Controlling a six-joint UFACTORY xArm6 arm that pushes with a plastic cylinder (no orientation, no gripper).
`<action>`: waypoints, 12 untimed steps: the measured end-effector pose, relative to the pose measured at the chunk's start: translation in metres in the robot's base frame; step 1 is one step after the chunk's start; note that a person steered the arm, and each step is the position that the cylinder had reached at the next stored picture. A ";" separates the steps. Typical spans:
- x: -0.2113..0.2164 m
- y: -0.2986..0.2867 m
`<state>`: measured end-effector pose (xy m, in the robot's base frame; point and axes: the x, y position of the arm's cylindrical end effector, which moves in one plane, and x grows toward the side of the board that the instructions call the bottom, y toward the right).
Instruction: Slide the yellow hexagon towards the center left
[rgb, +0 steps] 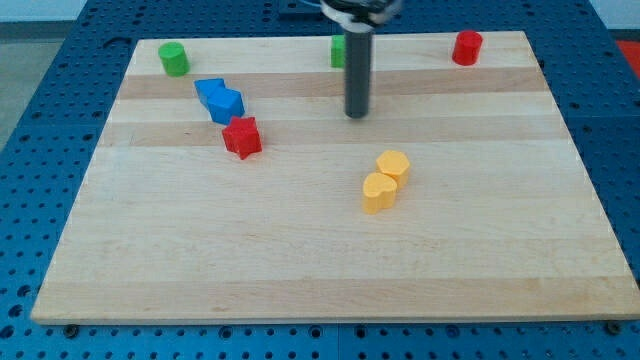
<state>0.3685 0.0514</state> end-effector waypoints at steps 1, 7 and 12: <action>0.053 0.061; 0.112 0.049; 0.086 0.007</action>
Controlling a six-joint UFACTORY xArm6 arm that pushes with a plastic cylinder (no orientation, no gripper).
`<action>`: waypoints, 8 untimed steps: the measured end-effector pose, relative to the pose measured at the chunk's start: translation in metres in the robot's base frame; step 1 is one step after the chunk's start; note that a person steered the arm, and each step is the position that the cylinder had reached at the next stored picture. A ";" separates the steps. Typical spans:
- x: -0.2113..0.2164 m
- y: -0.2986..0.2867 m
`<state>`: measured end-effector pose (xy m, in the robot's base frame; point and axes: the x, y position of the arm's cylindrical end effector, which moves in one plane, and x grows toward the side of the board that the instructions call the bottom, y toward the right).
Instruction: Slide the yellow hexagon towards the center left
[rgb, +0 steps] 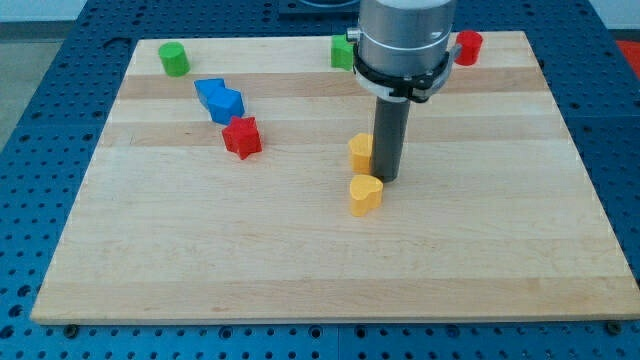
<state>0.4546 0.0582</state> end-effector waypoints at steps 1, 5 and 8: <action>-0.001 -0.030; -0.030 0.004; -0.030 -0.158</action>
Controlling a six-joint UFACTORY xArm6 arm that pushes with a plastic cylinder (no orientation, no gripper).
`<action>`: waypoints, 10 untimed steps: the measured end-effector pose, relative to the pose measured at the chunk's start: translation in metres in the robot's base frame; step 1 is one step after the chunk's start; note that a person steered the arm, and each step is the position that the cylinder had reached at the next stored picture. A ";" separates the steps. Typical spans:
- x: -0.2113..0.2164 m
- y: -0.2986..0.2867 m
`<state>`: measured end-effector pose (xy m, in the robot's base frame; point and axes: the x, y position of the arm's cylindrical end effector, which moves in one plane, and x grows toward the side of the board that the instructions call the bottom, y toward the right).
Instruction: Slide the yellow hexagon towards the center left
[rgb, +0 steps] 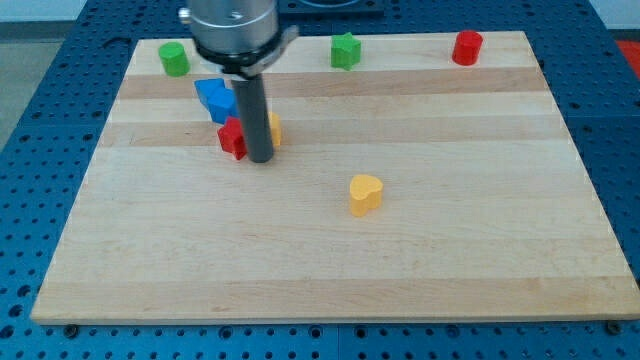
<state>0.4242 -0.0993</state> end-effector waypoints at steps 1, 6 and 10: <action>0.000 0.026; -0.035 -0.020; -0.055 -0.055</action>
